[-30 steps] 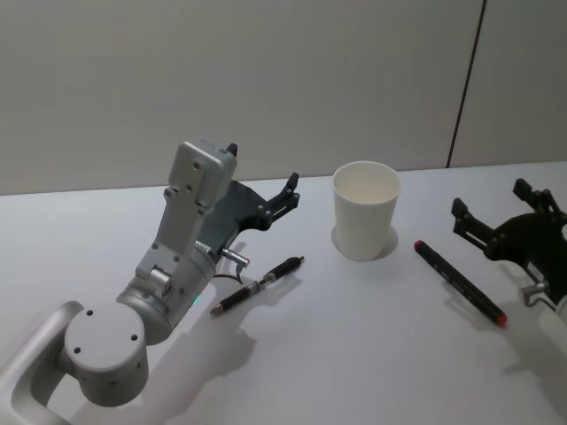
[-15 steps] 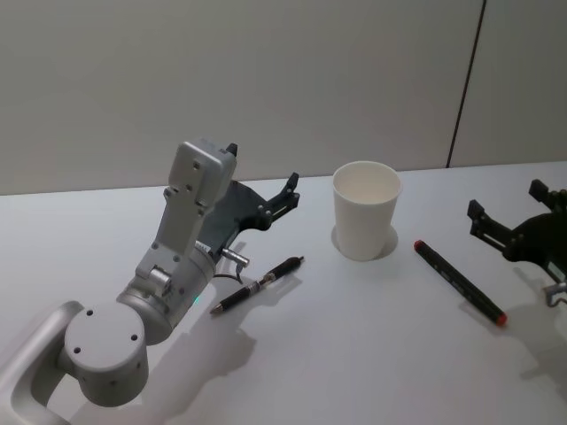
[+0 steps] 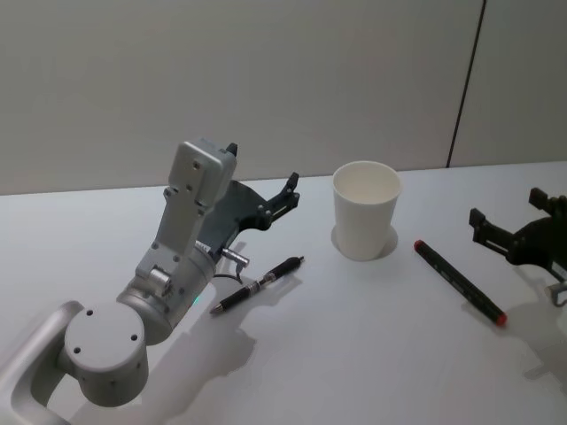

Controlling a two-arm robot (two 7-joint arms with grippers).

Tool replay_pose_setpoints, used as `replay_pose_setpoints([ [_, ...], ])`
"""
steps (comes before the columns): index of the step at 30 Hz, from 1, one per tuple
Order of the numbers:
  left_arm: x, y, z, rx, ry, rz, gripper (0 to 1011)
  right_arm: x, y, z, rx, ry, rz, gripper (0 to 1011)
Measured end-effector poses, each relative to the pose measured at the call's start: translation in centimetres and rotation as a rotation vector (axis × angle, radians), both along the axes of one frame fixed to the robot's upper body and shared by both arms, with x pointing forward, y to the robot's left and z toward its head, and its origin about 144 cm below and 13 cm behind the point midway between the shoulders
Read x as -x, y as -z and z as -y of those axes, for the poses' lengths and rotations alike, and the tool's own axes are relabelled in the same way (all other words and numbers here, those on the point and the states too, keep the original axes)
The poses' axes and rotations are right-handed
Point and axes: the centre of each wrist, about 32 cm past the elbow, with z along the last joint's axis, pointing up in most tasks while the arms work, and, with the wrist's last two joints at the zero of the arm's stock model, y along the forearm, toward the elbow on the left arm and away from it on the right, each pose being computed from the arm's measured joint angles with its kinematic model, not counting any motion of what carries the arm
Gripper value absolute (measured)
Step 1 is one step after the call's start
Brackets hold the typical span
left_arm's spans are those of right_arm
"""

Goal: Place the pen into the pen holder.

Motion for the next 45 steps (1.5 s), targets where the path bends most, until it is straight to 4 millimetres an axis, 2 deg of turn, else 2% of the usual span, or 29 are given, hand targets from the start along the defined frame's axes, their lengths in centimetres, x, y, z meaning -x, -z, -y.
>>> replay_pose_setpoints([
  [22, 0.0, 0.0, 0.0, 0.000, 0.000, 0.000, 1001, -1.5, -1.4, -1.1, 0.068, 0.040, -0.235, 1001],
  [45, 0.0, 0.0, 0.0, 0.000, 0.000, 0.000, 1001, -3.6, -1.1, -3.3, 0.192, 0.016, -0.310, 1002],
])
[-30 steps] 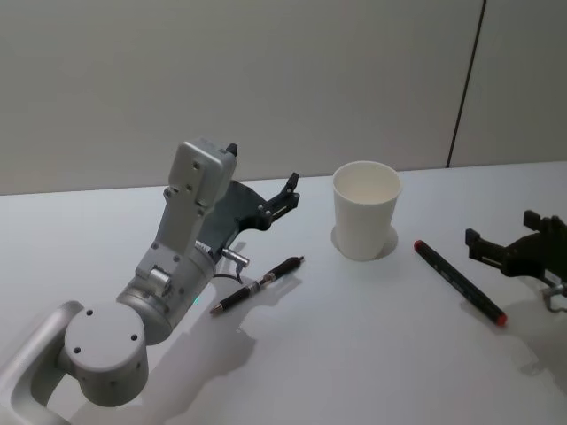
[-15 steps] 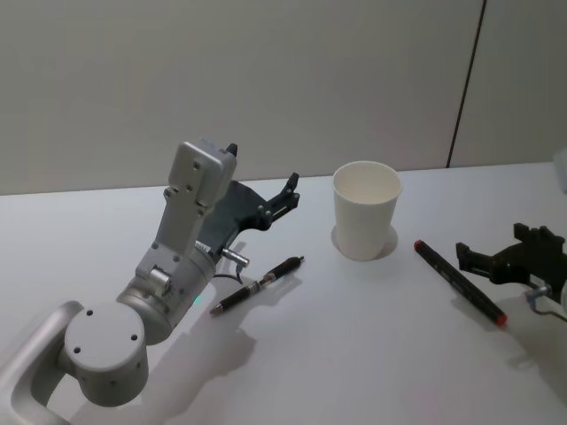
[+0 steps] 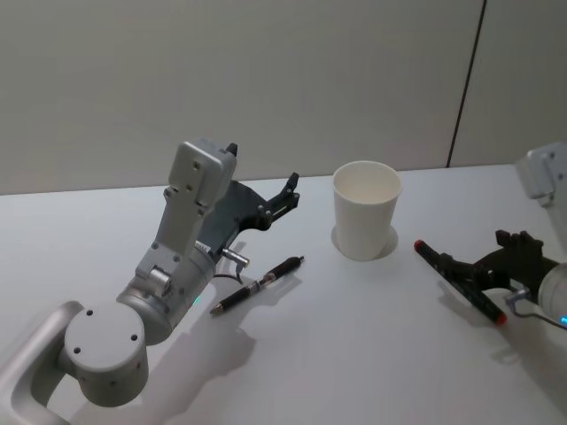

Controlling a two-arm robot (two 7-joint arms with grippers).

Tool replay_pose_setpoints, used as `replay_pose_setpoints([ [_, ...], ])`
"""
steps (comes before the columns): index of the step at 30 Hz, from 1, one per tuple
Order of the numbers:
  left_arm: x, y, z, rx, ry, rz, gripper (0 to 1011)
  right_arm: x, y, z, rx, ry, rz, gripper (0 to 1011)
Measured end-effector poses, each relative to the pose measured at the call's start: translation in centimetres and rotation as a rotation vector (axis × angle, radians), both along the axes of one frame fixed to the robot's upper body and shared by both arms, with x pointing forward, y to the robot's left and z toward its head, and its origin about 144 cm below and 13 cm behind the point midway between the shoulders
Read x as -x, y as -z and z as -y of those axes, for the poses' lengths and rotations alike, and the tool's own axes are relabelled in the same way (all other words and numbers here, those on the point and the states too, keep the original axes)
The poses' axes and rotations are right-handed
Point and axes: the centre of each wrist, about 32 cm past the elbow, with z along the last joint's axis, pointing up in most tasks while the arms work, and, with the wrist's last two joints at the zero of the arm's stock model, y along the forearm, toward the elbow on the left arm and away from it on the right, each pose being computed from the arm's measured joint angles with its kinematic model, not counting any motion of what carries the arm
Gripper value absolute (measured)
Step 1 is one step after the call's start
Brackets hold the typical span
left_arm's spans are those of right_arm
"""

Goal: Place the pen into the pen holder.

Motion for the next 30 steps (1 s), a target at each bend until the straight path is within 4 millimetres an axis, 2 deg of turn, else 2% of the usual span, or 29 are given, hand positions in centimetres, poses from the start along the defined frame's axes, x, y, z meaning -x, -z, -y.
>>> replay_pose_setpoints([
  [30, 0.0, 0.0, 0.0, 0.000, 0.000, 0.000, 1001, -2.1, 2.7, -2.6, 0.045, -0.030, -0.057, 1001],
])
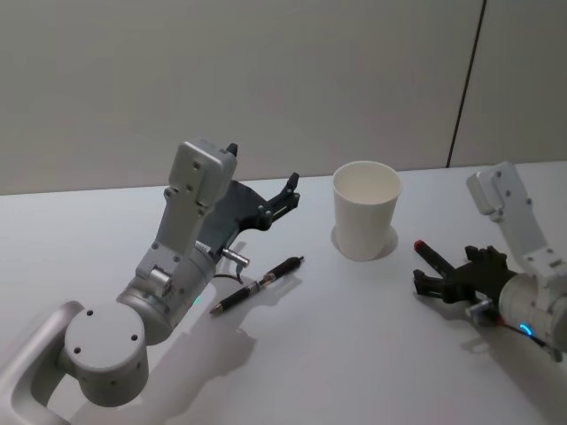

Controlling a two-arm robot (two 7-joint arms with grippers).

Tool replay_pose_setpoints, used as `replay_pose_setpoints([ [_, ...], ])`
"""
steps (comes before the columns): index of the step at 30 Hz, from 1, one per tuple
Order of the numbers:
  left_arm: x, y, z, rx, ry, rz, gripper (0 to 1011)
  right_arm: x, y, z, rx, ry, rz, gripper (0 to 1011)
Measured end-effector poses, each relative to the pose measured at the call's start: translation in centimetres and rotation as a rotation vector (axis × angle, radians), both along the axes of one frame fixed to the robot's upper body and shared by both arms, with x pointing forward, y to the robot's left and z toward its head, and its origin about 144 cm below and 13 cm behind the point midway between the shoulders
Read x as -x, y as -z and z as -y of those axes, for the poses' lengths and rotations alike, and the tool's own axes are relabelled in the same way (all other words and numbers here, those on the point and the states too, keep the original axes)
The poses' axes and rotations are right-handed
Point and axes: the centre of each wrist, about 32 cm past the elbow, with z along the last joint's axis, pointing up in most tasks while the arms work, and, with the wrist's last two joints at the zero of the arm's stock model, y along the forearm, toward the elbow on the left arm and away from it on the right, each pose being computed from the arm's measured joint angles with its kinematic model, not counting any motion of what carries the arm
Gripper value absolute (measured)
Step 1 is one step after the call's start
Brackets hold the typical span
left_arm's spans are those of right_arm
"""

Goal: Place the pen into the pen holder.

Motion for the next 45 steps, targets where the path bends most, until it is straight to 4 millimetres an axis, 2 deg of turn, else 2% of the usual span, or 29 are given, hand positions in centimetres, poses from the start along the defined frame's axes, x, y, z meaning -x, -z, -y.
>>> replay_pose_setpoints([
  [22, 0.00, 0.00, 0.00, 0.000, 0.000, 0.000, 1001, 0.35, 0.94, -0.97, -0.020, 0.044, -0.005, 1001],
  [45, 0.00, 0.00, 0.00, 0.000, 0.000, 0.000, 1001, 0.56, 0.81, -0.48, -0.039, 0.085, 0.023, 1001],
])
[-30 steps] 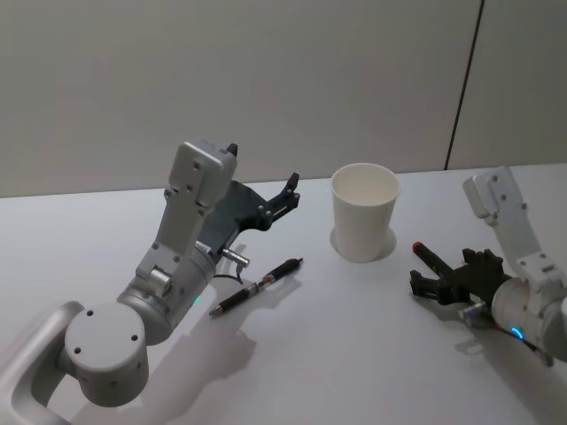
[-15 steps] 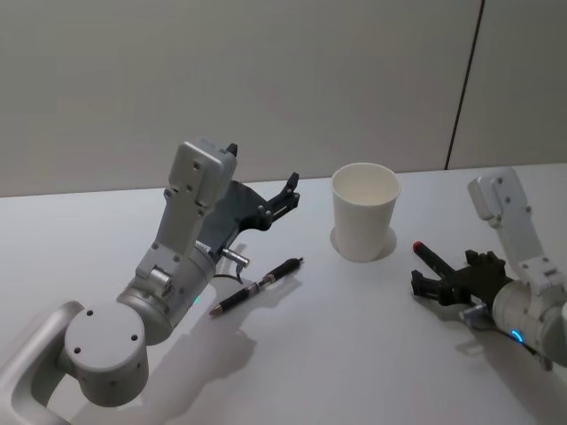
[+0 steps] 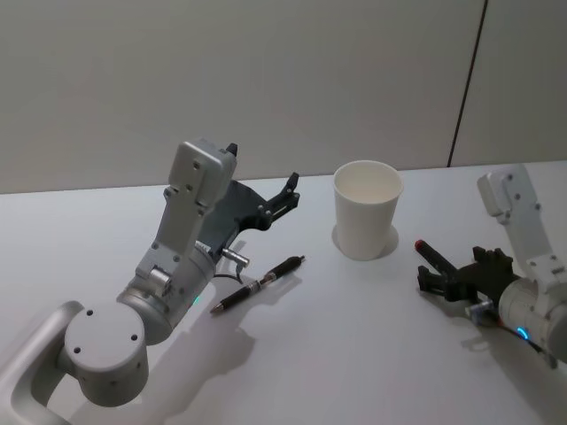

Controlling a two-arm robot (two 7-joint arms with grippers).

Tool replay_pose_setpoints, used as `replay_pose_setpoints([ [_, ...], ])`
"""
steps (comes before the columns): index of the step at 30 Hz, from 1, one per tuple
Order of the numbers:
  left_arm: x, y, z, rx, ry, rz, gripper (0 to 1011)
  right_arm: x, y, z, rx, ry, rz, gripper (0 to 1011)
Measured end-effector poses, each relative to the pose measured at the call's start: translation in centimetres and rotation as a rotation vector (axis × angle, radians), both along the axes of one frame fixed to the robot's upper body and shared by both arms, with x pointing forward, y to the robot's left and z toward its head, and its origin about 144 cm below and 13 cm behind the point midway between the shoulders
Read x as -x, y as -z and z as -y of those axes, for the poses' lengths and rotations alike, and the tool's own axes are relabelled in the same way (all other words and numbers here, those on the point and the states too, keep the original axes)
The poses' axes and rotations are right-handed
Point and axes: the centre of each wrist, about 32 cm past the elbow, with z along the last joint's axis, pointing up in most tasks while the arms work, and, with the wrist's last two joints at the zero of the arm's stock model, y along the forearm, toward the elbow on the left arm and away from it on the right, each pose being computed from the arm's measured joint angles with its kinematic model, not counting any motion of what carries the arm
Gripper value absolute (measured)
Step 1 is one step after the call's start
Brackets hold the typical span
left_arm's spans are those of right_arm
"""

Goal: Place the pen into the pen holder.

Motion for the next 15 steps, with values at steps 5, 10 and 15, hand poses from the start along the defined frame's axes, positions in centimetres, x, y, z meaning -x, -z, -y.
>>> replay_pose_setpoints([
  [5, 0.00, 0.00, 0.00, 0.000, 0.000, 0.000, 1001, -0.04, -0.04, 0.02, -0.002, 0.002, 0.002, 1001],
  [10, 0.00, 0.00, 0.00, 0.000, 0.000, 0.000, 1001, -0.10, -0.04, -0.04, -0.004, 0.001, 0.002, 1002],
  [15, 0.00, 0.00, 0.00, 0.000, 0.000, 0.000, 1001, -0.15, -0.02, -0.14, -0.007, -0.003, 0.001, 1001],
])
